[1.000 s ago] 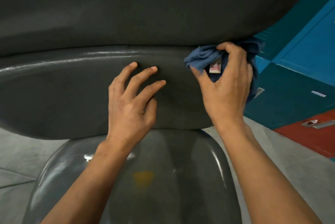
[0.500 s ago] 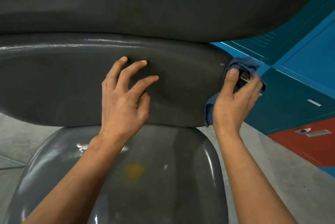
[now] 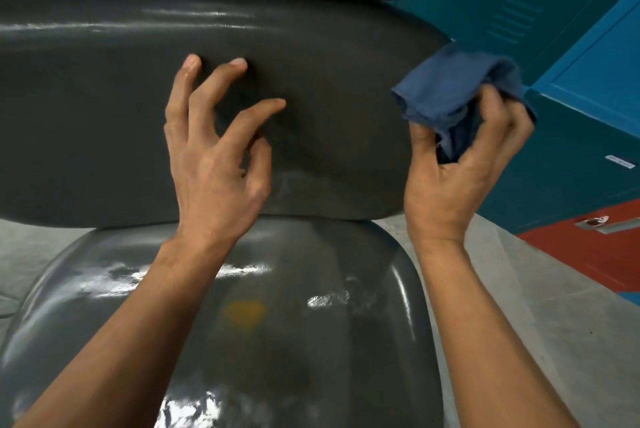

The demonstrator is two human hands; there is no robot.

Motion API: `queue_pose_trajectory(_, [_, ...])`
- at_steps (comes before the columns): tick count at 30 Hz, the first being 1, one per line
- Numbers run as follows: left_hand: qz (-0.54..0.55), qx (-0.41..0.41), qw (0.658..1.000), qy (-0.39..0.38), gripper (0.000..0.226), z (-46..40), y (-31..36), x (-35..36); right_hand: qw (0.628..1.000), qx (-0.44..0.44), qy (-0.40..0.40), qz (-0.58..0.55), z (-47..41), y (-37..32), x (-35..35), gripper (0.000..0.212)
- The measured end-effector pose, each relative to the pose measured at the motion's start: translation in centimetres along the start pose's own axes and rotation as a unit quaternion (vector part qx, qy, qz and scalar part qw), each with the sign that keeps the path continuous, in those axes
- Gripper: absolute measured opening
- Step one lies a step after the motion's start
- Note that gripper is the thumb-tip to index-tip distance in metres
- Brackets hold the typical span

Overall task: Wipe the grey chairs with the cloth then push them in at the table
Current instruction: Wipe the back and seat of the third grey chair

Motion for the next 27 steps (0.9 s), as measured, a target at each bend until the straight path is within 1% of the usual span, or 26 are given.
queue_pose_trajectory(3, [-0.007,-0.004,1.000,0.009,0.038,0.4,0.3,0.5,0.999,0.039,0.025,-0.009,0.5,0.8,-0.6,0.040])
queue_pose_trajectory(5, [-0.009,-0.009,1.000,0.011,0.038,0.4,0.4,0.7,0.997,0.073,0.026,0.030,1.8,1.6,-1.1,0.036])
queue_pose_trajectory(8, [-0.011,-0.012,1.000,0.012,0.039,0.2,0.4,0.9,0.992,0.085,-0.006,0.097,4.2,2.4,-1.8,0.030])
queue_pose_trajectory(14, [-0.028,-0.014,0.999,0.011,0.040,0.5,0.5,1.3,0.990,0.076,-0.042,0.115,4.3,2.8,-2.2,0.019])
queue_pose_trajectory(17, [-0.030,-0.025,0.999,0.006,0.038,0.5,0.8,1.5,0.981,0.111,-0.075,0.141,5.7,3.8,-2.3,0.018])
queue_pose_trajectory(22, [-0.034,-0.022,0.999,0.003,0.037,0.7,1.0,1.9,0.959,0.179,-0.118,0.188,8.8,6.3,-1.7,0.025])
queue_pose_trajectory(25, [-0.037,-0.021,0.999,-0.001,0.044,1.6,1.0,2.7,0.941,0.206,-0.170,0.208,11.0,8.0,-0.8,0.024])
queue_pose_trajectory(27, [-0.036,-0.020,0.999,-0.011,0.052,2.5,1.2,3.3,0.936,0.218,-0.183,0.205,11.6,8.5,-0.5,0.019])
Point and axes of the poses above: each hand's wrist, its own z-axis away from the middle knuckle, its own x-axis out of the palm, y = z × x, the point moved 1 cm from there along -z, towards the middle knuckle, and after that the axes turned 14 degrees about x, right-handed, at the moved point
